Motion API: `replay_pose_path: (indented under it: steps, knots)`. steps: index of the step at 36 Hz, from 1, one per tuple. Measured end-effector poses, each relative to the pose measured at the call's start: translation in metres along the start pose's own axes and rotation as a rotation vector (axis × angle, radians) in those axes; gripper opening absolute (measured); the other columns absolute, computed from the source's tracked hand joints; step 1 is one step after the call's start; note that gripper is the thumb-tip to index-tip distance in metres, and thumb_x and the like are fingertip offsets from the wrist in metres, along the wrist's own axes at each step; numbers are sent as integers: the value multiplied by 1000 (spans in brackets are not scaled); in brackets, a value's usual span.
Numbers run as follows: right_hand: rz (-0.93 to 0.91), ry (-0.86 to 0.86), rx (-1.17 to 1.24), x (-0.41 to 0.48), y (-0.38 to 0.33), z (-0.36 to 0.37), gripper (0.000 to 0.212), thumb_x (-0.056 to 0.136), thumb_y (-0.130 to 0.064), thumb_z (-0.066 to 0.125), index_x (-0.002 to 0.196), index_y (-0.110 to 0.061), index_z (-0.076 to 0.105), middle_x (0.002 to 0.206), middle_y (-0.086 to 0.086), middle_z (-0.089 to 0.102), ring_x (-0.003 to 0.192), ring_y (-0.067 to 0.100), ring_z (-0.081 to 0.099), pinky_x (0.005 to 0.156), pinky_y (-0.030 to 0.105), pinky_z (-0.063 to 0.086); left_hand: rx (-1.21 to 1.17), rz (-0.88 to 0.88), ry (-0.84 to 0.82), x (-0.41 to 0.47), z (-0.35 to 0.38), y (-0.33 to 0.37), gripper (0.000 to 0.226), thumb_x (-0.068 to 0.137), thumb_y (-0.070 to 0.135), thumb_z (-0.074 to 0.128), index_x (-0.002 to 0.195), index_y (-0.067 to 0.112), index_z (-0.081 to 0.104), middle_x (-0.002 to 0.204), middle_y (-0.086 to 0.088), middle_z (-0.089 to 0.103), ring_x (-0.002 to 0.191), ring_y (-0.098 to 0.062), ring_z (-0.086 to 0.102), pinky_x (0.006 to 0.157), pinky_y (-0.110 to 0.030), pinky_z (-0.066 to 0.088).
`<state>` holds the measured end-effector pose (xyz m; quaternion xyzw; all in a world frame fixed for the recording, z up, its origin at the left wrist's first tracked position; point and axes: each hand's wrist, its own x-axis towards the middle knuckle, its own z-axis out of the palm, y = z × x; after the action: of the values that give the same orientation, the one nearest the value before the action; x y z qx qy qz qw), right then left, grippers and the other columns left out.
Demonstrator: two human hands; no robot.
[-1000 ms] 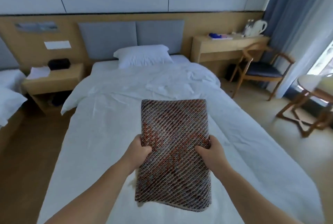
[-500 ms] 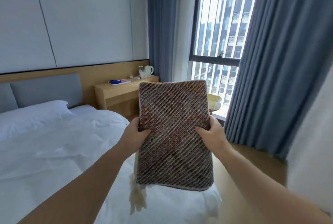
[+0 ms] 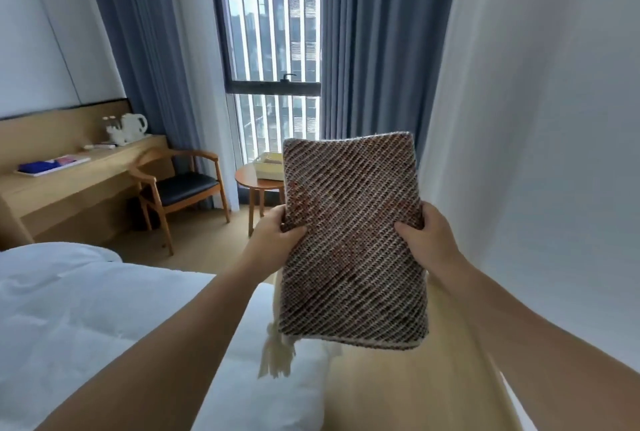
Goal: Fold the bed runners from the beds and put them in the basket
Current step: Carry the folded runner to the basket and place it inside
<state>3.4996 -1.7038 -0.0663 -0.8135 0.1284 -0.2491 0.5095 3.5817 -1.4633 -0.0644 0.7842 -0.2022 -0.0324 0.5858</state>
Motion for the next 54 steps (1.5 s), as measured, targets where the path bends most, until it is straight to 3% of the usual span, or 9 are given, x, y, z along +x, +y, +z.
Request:
replay_pose_path:
  steps: [8, 17, 23, 30, 37, 41, 45, 48, 54]
  knots:
    - [59, 140, -61, 11, 43, -64, 42, 89, -19, 63, 129, -14, 53, 117, 0, 61, 104, 18, 56, 94, 33, 45, -68, 14, -124, 34, 79, 6, 26, 89, 12, 63, 111, 23, 57, 109, 1, 67, 102, -14, 63, 89, -32, 52]
    - [70, 166, -49, 72, 105, -127, 40, 89, -18, 62, 128, -15, 53, 113, -1, 60, 102, 18, 56, 95, 38, 46, -11, 24, -111, 92, 177, 14, 26, 88, 12, 64, 113, 17, 59, 105, 1, 68, 98, -13, 64, 86, -30, 52]
    - [67, 116, -49, 124, 132, -149, 42, 88, -19, 63, 129, -14, 53, 116, 0, 61, 103, 18, 56, 95, 36, 46, 22, 1, -38, 125, 217, 13, 28, 89, 11, 63, 116, 15, 59, 106, 3, 67, 95, -7, 62, 75, -19, 48]
    - [44, 51, -48, 173, 152, -149, 40, 89, -16, 63, 128, -14, 53, 107, -5, 58, 96, 13, 54, 86, 27, 42, 62, -69, 0, 169, 236, -2, 34, 89, 15, 63, 122, 13, 59, 109, 2, 67, 100, -13, 62, 90, -34, 51]
    - [72, 34, -31, 230, 181, -135, 37, 88, -16, 64, 124, -14, 55, 103, -6, 59, 90, 11, 56, 81, 23, 42, 99, -100, 22, 231, 252, -24, 32, 87, 18, 65, 118, 15, 60, 105, 2, 68, 96, -13, 63, 89, -36, 52]
    - [79, 32, -41, 279, 195, -118, 35, 88, -17, 64, 122, -14, 57, 103, -5, 61, 93, 14, 59, 85, 29, 47, 48, -115, 3, 281, 256, -38, 32, 89, 15, 64, 120, 14, 58, 108, 1, 66, 97, -12, 62, 82, -25, 50]
    - [65, 36, -39, 339, 207, -95, 31, 87, -17, 65, 117, -15, 58, 102, -4, 63, 91, 13, 60, 87, 34, 50, 5, -121, -15, 344, 253, -57, 33, 88, 15, 64, 121, 13, 58, 109, 1, 67, 100, -14, 63, 92, -35, 52]
    - [66, 40, -47, 384, 210, -78, 34, 87, -19, 65, 120, -13, 58, 106, -2, 63, 95, 16, 61, 89, 35, 50, -17, -109, -13, 390, 248, -64, 32, 89, 14, 64, 121, 13, 58, 109, 1, 67, 100, -14, 63, 87, -30, 52]
    - [36, 48, -15, 474, 209, -29, 31, 89, -19, 64, 119, -16, 57, 103, -4, 61, 91, 12, 58, 84, 28, 45, -13, -95, 10, 488, 221, -82, 30, 87, 14, 66, 117, 14, 59, 106, 1, 67, 99, -15, 64, 92, -38, 53]
